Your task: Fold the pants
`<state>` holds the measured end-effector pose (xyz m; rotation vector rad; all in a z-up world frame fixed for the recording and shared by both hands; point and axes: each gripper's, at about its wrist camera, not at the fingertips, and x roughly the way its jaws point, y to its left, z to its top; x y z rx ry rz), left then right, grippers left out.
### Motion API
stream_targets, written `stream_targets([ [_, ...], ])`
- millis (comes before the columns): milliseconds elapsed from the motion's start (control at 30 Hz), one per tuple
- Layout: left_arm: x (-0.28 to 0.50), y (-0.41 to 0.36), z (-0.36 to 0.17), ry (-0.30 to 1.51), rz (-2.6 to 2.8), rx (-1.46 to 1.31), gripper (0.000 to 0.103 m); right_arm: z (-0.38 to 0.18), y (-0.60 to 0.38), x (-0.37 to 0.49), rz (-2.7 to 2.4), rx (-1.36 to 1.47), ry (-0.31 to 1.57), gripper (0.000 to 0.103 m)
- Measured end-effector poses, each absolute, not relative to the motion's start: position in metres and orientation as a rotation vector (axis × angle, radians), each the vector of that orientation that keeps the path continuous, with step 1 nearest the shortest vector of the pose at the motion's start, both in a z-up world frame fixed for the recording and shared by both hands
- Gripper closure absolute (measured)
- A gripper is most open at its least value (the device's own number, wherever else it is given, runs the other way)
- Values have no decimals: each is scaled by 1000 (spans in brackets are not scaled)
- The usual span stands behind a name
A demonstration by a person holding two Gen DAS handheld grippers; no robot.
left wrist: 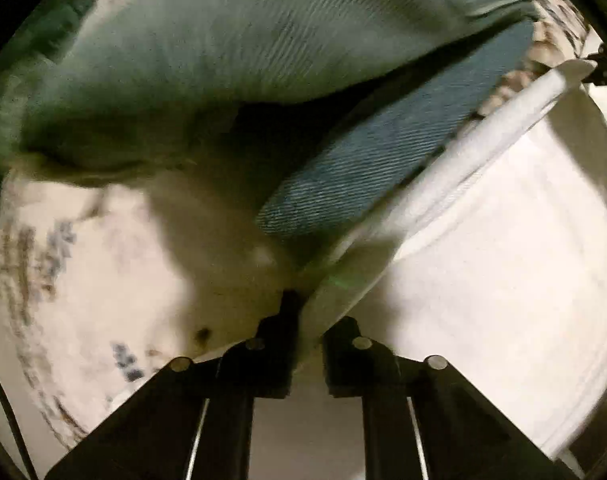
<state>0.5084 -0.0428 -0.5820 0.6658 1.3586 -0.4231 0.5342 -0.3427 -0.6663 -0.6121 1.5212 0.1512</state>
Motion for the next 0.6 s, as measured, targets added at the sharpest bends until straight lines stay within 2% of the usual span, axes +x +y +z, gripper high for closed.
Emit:
stream_targets([
  [167,465,-40,-529,1218,-353,602,98,-623,-354,506,112,-530,1443,98],
  [333,375,-27,-480,1185,-270,488,98,-565,-328,409,83,-499,1366,98],
  [467,297,-22,-493,1232,-183,427,98,-562,-312,323,67,-468,1393,98],
  [600,244,-11,-548,1376,-120,324,98,-601,-307,255,77,-425,1517,98],
])
